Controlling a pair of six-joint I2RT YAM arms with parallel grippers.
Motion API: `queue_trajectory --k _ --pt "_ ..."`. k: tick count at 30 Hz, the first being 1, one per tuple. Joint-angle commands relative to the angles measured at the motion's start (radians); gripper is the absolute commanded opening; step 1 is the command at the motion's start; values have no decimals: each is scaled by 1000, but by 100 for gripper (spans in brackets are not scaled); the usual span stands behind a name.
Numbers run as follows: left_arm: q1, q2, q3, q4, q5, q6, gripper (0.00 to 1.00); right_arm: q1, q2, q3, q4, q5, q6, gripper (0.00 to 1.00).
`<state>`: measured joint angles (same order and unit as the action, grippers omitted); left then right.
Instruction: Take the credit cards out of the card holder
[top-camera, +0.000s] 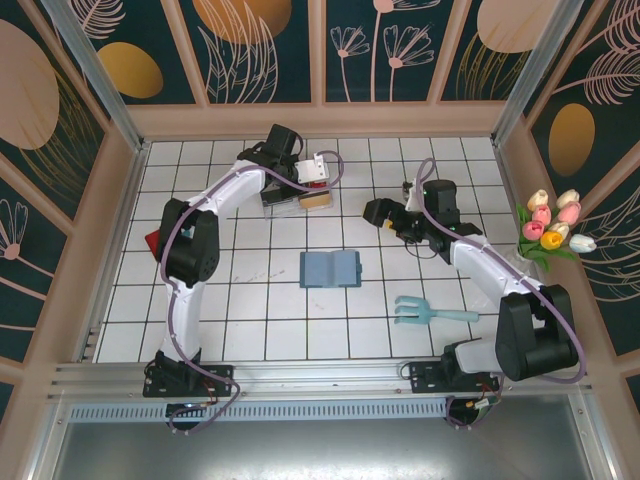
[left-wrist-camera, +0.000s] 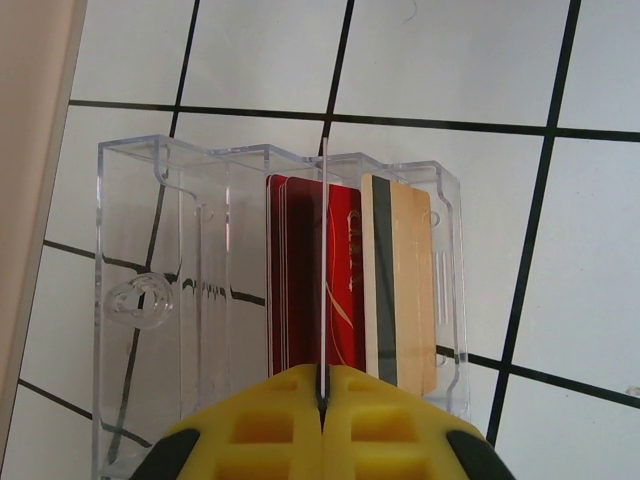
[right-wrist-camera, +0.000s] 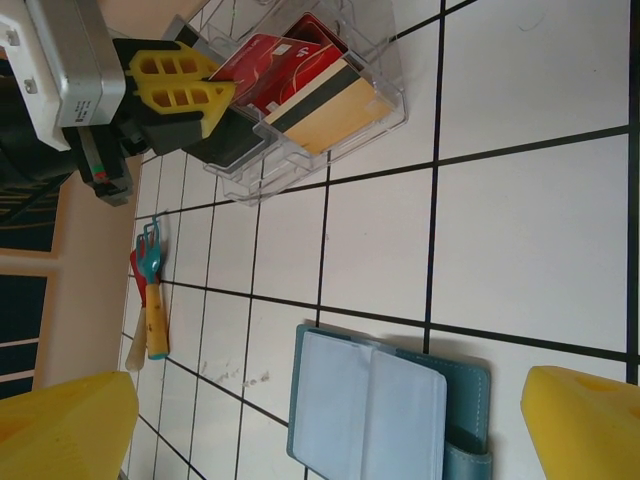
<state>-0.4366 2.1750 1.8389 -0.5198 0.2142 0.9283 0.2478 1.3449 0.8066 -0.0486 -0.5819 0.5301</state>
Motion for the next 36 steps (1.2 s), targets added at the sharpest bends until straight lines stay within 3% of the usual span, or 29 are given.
queue_trajectory --k 1,14,36 --pt "10 32 44 9 -27 9 0 -7 4 -15 28 -24 8 99" --pt "9 58 54 28 -31 -40 0 -12 -4 -20 32 -21 11 99" --pt "9 101 103 24 -70 -127 11 -13 5 -20 41 -44 19 99"
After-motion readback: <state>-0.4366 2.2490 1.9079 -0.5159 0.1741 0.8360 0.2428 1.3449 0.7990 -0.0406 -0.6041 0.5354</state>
